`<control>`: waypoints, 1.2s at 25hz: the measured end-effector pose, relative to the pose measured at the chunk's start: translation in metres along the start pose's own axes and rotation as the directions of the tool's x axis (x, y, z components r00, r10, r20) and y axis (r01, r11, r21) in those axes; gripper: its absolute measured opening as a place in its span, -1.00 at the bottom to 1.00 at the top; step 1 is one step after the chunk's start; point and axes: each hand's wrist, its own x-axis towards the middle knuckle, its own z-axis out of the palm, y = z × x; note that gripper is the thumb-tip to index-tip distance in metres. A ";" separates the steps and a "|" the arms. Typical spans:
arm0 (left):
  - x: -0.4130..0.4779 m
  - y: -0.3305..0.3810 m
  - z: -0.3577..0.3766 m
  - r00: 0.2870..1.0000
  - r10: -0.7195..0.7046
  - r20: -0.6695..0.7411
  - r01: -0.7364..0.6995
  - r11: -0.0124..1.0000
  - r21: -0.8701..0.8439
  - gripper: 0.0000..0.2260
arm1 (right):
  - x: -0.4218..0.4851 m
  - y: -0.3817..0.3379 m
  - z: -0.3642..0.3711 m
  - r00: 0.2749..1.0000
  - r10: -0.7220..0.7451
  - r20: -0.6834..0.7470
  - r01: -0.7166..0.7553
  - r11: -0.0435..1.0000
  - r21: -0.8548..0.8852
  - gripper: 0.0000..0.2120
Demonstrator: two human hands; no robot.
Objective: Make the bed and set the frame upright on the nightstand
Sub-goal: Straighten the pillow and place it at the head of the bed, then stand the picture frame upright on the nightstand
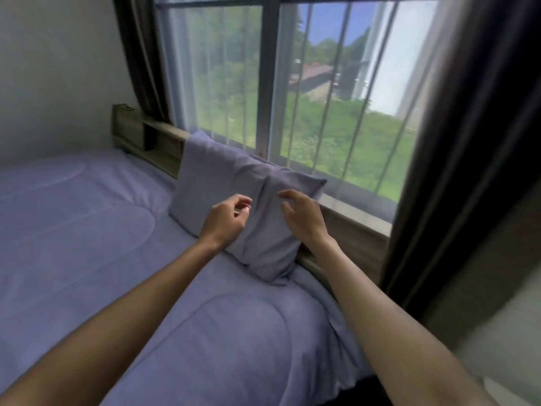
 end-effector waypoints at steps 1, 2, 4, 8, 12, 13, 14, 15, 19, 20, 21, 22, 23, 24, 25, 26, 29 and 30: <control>-0.009 0.011 -0.004 1.000 0.027 -0.009 -0.027 0.999 -0.046 -0.84 | -0.016 -0.003 -0.009 0.999 0.036 -0.028 -0.035 0.998 0.043 -0.69; -0.018 0.022 -0.007 0.999 0.050 -0.012 -0.051 0.995 -0.091 -0.85 | -0.032 -0.006 -0.017 0.996 0.071 -0.056 -0.066 0.995 0.077 -0.70; -0.037 0.042 -0.013 0.996 0.090 0.006 -0.088 0.983 -0.162 -0.86 | -0.060 -0.011 -0.033 0.986 0.118 -0.118 -0.106 0.989 0.105 -0.73; -0.068 0.070 -0.012 0.990 0.135 0.048 -0.115 0.948 -0.298 -0.88 | -0.107 -0.011 -0.061 0.962 0.181 -0.202 -0.146 0.973 0.178 -0.76; -0.110 0.104 0.012 0.970 0.204 0.135 -0.138 0.911 -0.390 -0.89 | -0.166 0.007 -0.091 0.916 0.252 -0.313 -0.159 0.942 0.294 -0.74; -0.121 0.113 0.022 0.959 0.222 0.175 -0.133 0.901 -0.413 -0.88 | -0.183 0.014 -0.101 0.904 0.271 -0.329 -0.176 0.940 0.292 -0.72; -0.134 0.125 0.036 0.944 0.242 0.225 -0.128 0.895 -0.428 -0.88 | -0.203 0.025 -0.112 0.890 0.296 -0.348 -0.198 0.936 0.290 -0.71; -0.146 0.135 0.052 0.927 0.258 0.273 -0.124 0.896 -0.425 -0.86 | -0.222 0.035 -0.122 0.874 0.324 -0.362 -0.224 0.930 0.292 -0.70; -0.204 0.178 0.126 0.798 0.365 0.479 -0.177 0.902 -0.393 -0.76 | -0.306 0.086 -0.174 0.781 0.476 -0.405 -0.368 0.874 0.319 -0.74; -0.221 0.190 0.145 0.744 0.399 0.537 -0.209 0.901 -0.380 -0.79 | -0.329 0.099 -0.188 0.748 0.511 -0.423 -0.404 0.857 0.319 -0.76; -0.239 0.201 0.163 0.691 0.423 0.586 -0.242 0.899 -0.364 -0.83 | -0.352 0.113 -0.201 0.716 0.546 -0.435 -0.442 0.837 0.323 -0.78; -0.258 0.213 0.181 0.643 0.439 0.628 -0.265 0.896 -0.356 -0.85 | -0.376 0.129 -0.214 0.689 0.576 -0.441 -0.481 0.818 0.317 -0.80; -0.275 0.223 0.200 0.600 0.440 0.668 -0.290 0.898 -0.330 -0.83 | -0.397 0.145 -0.227 0.665 0.602 -0.443 -0.515 0.798 0.311 -0.81; -0.294 0.235 0.221 0.550 0.427 0.718 -0.322 0.901 -0.290 -0.79 | -0.420 0.164 -0.241 0.635 0.629 -0.448 -0.545 0.776 0.317 -0.81; -0.312 0.243 0.240 0.500 0.398 0.769 -0.349 0.905 -0.241 -0.78 | -0.442 0.182 -0.251 0.603 0.659 -0.450 -0.574 0.750 0.330 -0.80; -0.329 0.250 0.260 0.458 0.364 0.811 -0.365 0.909 -0.202 -0.78 | -0.463 0.200 -0.261 0.582 0.684 -0.440 -0.601 0.726 0.334 -0.79; -0.384 0.268 0.312 0.358 0.277 0.892 -0.410 0.905 -0.117 -0.77 | -0.529 0.262 -0.283 0.546 0.757 -0.359 -0.707 0.646 0.288 -0.81; -0.401 0.270 0.329 0.324 0.244 0.914 -0.438 0.895 -0.083 -0.74 | -0.549 0.285 -0.286 0.543 0.778 -0.317 -0.738 0.622 0.263 -0.82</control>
